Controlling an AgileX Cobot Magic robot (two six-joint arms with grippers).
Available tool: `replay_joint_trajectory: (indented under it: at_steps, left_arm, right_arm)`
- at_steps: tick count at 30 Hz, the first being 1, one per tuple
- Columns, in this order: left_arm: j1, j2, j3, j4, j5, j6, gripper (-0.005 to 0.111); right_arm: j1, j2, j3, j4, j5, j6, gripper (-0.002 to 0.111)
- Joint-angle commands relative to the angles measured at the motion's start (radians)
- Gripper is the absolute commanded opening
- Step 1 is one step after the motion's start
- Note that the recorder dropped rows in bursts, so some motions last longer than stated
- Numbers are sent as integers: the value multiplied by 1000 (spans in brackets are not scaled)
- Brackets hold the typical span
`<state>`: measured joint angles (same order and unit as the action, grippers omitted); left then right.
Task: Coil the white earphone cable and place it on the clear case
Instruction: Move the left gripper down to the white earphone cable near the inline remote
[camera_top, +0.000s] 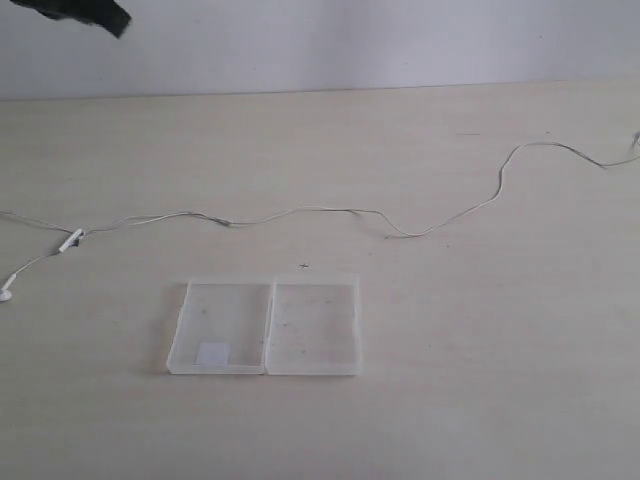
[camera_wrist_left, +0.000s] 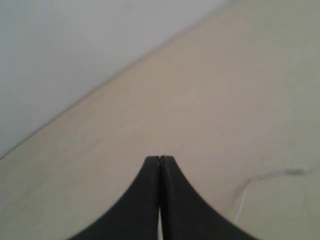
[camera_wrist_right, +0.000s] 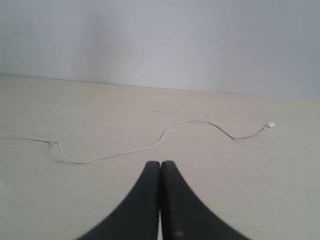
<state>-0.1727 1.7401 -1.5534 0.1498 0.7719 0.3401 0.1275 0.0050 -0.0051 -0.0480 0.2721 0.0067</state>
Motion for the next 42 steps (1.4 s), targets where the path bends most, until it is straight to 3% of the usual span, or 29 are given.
replay_joint_trajectory:
  at_steps: [1, 6, 12, 15, 18, 24, 32, 42]
  left_arm:
    - [-62, 159, -190, -81, 247, 291, 0]
    - [-87, 294, -365, -224, 442, 532, 0]
    - [-96, 397, -497, -375, 449, 721, 0]
    - [-96, 437, -524, -469, 449, 762, 0]
    - [-100, 481, -554, -458, 449, 752, 2]
    - [-110, 551, -563, -419, 449, 743, 25]
    - [-190, 620, -563, -331, 449, 721, 64]
    - [-194, 703, -563, -297, 449, 669, 64]
  right_arm:
    - [1, -5, 5, -1, -9, -7, 0]
    - [1, -5, 5, -1, -9, -7, 0]
    - [1, -5, 5, -1, -9, -7, 0]
    - [1, -5, 5, -1, -9, -7, 0]
    - [1, -5, 5, -1, -9, -7, 0]
    - [1, -5, 5, -1, -9, -7, 0]
    - [1, -5, 5, -1, -9, -7, 0]
    - [35, -5, 5, -1, -9, -7, 0]
